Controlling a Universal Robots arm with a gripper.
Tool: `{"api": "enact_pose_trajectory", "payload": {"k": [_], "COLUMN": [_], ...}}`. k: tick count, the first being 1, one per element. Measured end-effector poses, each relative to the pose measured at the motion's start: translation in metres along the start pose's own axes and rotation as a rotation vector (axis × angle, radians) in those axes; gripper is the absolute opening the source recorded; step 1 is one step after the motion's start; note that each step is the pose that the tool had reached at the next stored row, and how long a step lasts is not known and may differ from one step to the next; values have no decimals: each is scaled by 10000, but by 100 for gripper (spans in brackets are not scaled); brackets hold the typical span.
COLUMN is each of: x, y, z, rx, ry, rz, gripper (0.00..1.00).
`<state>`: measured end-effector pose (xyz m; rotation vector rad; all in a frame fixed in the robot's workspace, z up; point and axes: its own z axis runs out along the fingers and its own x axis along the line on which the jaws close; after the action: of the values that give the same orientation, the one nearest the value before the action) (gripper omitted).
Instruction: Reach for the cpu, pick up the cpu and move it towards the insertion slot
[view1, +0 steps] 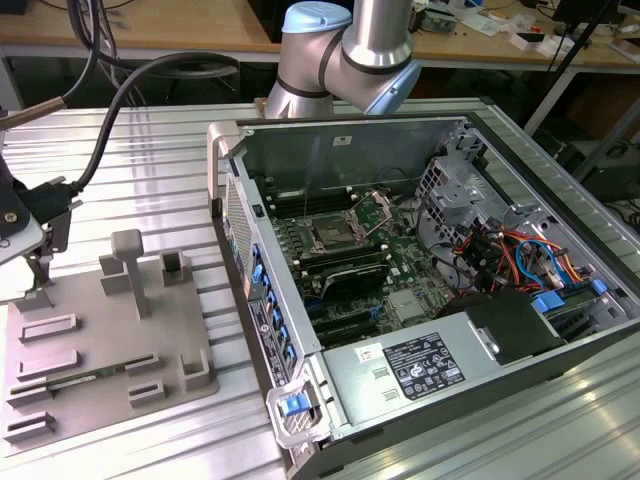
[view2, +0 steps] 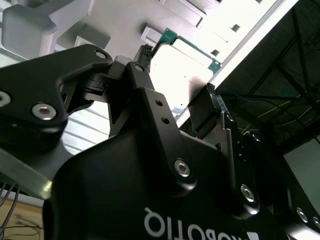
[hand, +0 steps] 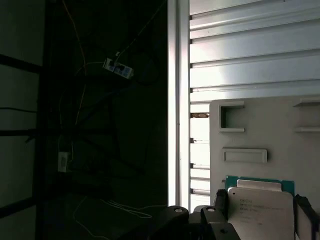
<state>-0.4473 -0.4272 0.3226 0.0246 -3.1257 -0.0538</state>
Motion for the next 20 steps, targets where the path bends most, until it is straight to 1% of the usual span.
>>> {"api": "enact_pose_trajectory", "payload": {"k": [3,5,11,15,20], "x": [1,2,3,4,5], "y": [1,3,5,8,11], "z": [-41,-83,-159,-240,-318], "rx": [0,0,0,0,0], "ry": [0,-2,-4,-5,-7], "rz": [0,0,0,0,0], "gripper": [55,55,55,55,55]}}
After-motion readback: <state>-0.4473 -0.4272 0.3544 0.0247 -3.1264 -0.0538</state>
